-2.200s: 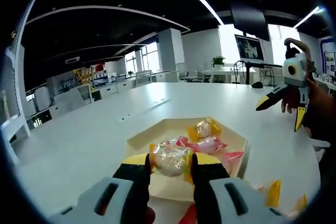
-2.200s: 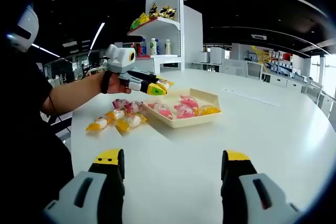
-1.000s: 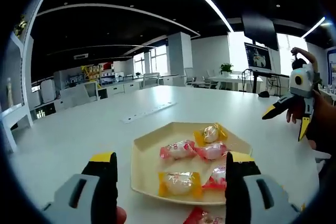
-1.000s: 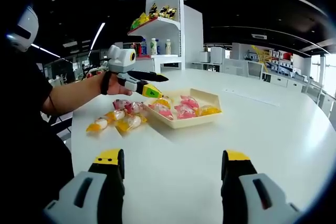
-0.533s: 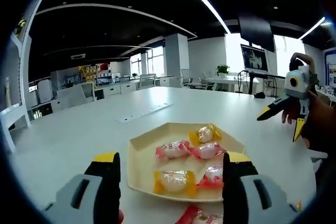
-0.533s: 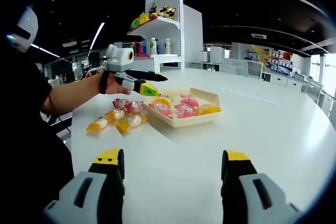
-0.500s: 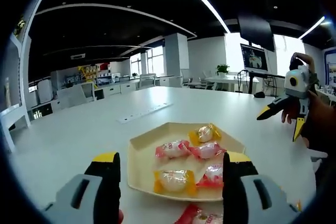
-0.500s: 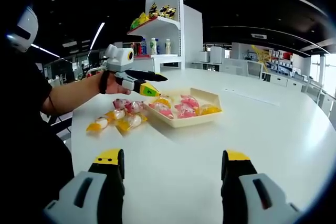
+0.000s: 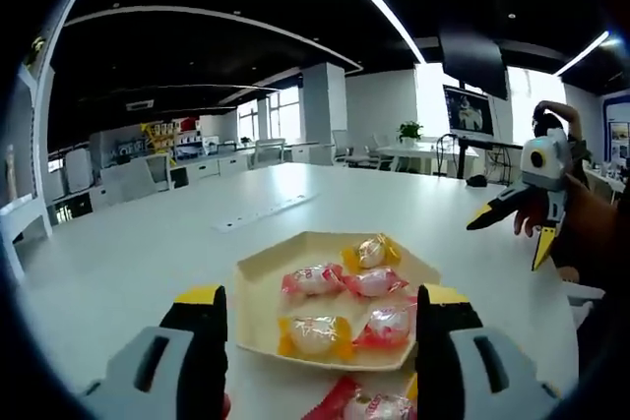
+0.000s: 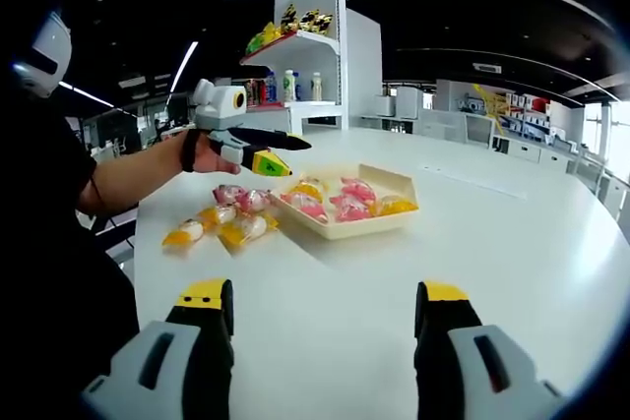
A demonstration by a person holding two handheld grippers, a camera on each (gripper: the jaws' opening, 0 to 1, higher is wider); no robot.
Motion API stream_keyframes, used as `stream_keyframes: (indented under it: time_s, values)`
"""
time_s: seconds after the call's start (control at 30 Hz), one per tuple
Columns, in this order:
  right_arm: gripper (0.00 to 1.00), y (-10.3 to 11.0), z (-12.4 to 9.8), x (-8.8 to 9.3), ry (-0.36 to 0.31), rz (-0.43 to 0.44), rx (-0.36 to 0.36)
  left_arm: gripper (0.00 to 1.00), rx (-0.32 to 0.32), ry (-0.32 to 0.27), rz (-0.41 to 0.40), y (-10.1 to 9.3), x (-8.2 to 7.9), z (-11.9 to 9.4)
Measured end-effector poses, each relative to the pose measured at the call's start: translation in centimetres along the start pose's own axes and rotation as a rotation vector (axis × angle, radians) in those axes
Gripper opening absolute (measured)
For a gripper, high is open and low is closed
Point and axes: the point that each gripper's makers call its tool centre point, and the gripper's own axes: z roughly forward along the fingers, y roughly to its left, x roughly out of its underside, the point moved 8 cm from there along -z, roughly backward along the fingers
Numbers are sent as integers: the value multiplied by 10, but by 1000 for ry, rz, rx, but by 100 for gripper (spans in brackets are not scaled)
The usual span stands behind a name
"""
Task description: Pick up the marshmallows scattered on the table and place them into the bowl on the table
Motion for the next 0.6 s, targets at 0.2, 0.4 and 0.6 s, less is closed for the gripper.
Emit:
stream_keyframes:
  time_s: [0.2, 0.4, 0.6]
  values:
    - [74, 0, 0, 0, 0, 0, -1, 76, 24, -32, -8, -4, -8, -7]
    - [74, 1, 1, 0, 0, -1, -3, 76, 17, -35, 1, -3, -8, -12]
    - [74, 3, 2, -1, -6, -6, -12, 76, 5, -22, 4, -2, -4, -17]
